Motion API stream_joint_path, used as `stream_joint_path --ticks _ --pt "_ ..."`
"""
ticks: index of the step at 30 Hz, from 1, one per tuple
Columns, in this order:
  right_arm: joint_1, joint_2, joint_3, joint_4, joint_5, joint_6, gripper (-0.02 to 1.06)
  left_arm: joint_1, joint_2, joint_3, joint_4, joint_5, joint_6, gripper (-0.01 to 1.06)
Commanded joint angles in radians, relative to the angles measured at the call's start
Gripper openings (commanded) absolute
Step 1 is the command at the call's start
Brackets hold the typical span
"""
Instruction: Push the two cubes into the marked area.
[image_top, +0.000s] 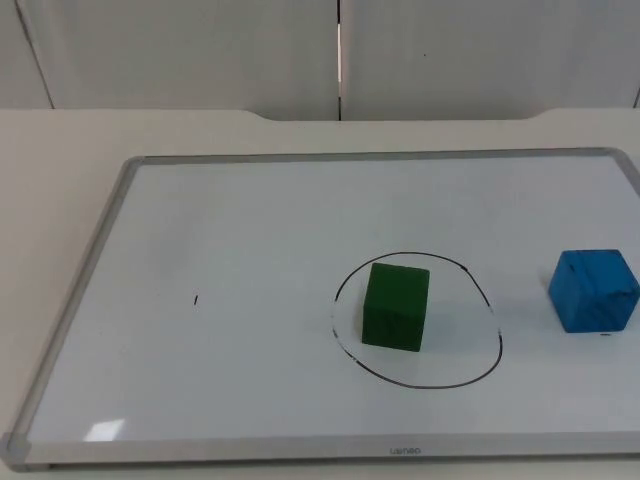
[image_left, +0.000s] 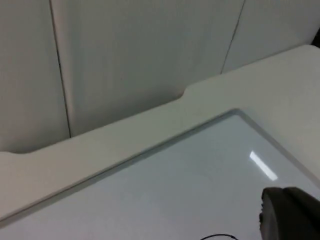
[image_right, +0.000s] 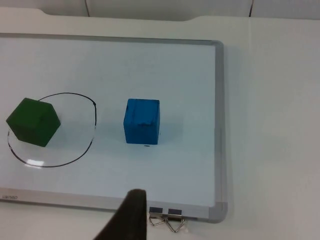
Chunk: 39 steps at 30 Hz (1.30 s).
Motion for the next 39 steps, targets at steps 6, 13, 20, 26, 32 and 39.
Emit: stream_joint_path --ticks 6,13,20,26,32,39 --pt "-0.002 -0.004 0.006 0.001 -0.005 -0.004 1.05 0.011 -0.210 -0.001 0.280 0.219 -0.230 0.00" --pt "-0.002 -0.004 0.006 0.001 -0.005 -0.004 1.05 0.011 -0.342 -0.001 0.349 0.344 -0.329 0.00" --pt "-0.002 -0.004 0.006 0.001 -0.005 -0.004 1.05 0.011 -0.456 0.034 0.370 0.401 -0.329 0.00" --pt "-0.002 -0.004 0.006 0.001 -0.005 -0.004 1.05 0.011 -0.610 0.179 0.370 0.393 -0.331 0.00" --pt "-0.002 -0.004 0.006 0.001 -0.005 -0.004 1.05 0.011 -0.762 0.324 0.389 0.402 -0.331 0.00" --pt "-0.002 -0.004 0.006 0.001 -0.005 -0.004 1.05 0.011 -0.886 0.359 0.480 0.544 -0.426 0.00"
